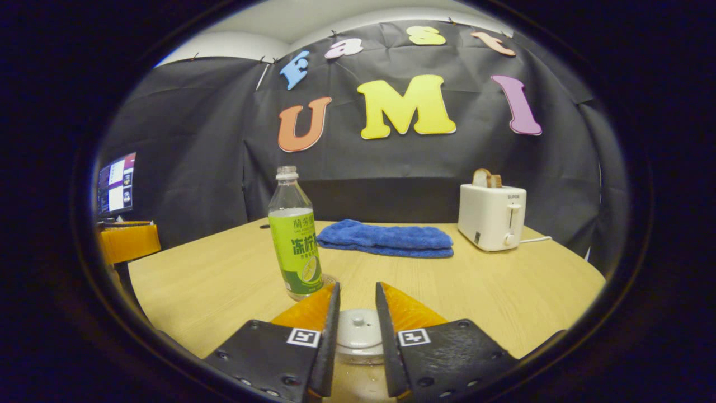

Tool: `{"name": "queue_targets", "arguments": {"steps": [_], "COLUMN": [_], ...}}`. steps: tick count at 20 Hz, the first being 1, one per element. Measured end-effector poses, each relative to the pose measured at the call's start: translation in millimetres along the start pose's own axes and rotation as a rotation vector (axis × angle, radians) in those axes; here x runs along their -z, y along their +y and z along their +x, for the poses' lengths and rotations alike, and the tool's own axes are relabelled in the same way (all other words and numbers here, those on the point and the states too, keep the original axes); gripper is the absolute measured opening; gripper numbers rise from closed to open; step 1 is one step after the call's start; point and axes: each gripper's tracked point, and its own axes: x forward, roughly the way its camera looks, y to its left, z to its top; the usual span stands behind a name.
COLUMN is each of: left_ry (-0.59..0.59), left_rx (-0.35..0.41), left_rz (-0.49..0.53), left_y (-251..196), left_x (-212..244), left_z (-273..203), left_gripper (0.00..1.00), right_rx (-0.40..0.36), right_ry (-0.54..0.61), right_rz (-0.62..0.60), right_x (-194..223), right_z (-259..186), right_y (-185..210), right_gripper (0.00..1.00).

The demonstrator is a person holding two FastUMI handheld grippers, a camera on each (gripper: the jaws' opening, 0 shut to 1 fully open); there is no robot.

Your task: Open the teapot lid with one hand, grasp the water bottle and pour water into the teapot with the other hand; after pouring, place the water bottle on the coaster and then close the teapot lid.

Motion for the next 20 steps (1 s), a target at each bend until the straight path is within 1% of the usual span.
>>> {"name": "queue_targets", "arguments": {"steps": [1, 2, 3, 4, 5, 6, 7, 8, 9, 12, 15, 18, 20], "left_ry": [-0.008, -0.017, -0.023, -0.027, -0.031, -0.033, -0.038, -0.045, -0.049, -0.05, -0.034, -0.039, -0.046], "left_rx": [-0.002, -0.006, -0.014, -0.018, -0.022, -0.024, -0.022, -0.024, -0.026, -0.029, -0.025, -0.023, -0.032], "left_rz": [0.003, 0.004, 0.003, 0.004, 0.007, 0.011, 0.02, 0.031, 0.043, 0.063, 0.042, 0.079, 0.098], "left_y": [1, 2, 3, 2, 1, -1, -4, -5, -7, -15, -26, -38, -42], "left_x": [-4, -8, -10, -12, -13, -16, -19, -22, -25, -29, -27, -26, -25], "left_z": [-2, -3, -4, -5, -8, -10, -12, -15, -19, -28, -36, -40, -45], "left_gripper": [1.0, 1.0, 1.0, 1.0, 1.0, 1.0, 1.0, 1.0, 1.0, 0.99, 0.99, 0.99, 0.99], "right_rx": [-0.002, -0.02, -0.035, -0.029, -0.021, -0.015, -0.013, -0.014, -0.008, 0.061, 0.104, 0.144, 0.132], "right_ry": [-0.017, -0.04, -0.063, -0.087, -0.105, -0.116, -0.128, -0.14, -0.154, -0.192, -0.215, -0.219, -0.211], "right_rz": [-0.016, -0.03, -0.045, -0.058, -0.069, -0.074, -0.072, -0.066, -0.063, -0.08, -0.104, -0.117, -0.092], "right_x": [-9, -21, -31, -44, -53, -62, -70, -79, -88, -107, -108, -97, -83], "right_z": [-6, -14, -21, -30, -39, -49, -61, -74, -87, -131, -171, -199, -206], "right_y": [2, 7, 13, 15, 14, 16, 18, 19, 18, -4, -23, -43, -48], "right_gripper": [0.49, 0.54, 0.67, 0.77, 0.9, 0.92, 0.92, 0.96, 0.92, 0.95, 0.95, 0.95, 0.95]}}
